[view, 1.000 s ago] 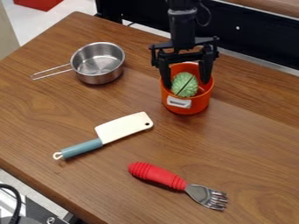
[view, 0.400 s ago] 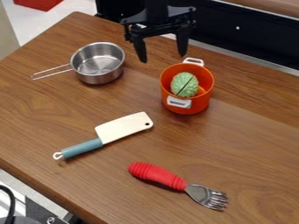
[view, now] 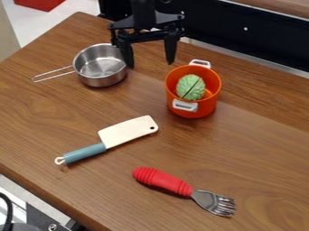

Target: The only thing that is moved is the green object.

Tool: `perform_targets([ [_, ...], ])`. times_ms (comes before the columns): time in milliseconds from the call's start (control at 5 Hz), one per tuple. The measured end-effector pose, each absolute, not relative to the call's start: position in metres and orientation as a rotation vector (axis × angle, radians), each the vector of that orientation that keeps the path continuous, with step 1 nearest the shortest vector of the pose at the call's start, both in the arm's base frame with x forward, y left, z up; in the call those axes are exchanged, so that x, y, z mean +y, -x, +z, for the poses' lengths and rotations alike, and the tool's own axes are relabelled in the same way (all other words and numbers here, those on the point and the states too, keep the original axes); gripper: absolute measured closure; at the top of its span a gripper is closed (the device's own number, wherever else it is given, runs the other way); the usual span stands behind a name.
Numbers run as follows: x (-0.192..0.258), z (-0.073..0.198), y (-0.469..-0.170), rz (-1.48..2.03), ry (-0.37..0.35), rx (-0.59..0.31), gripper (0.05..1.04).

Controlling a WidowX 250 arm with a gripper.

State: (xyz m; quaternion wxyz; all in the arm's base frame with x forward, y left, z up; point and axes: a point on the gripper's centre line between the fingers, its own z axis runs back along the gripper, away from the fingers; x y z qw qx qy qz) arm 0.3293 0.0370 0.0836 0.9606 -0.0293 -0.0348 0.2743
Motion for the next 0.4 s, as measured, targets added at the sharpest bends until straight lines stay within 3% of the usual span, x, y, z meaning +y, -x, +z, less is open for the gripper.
perform_targets([
  [400,-0.017,0.08,-0.282,0.364,0.041,-0.04,0.083],
])
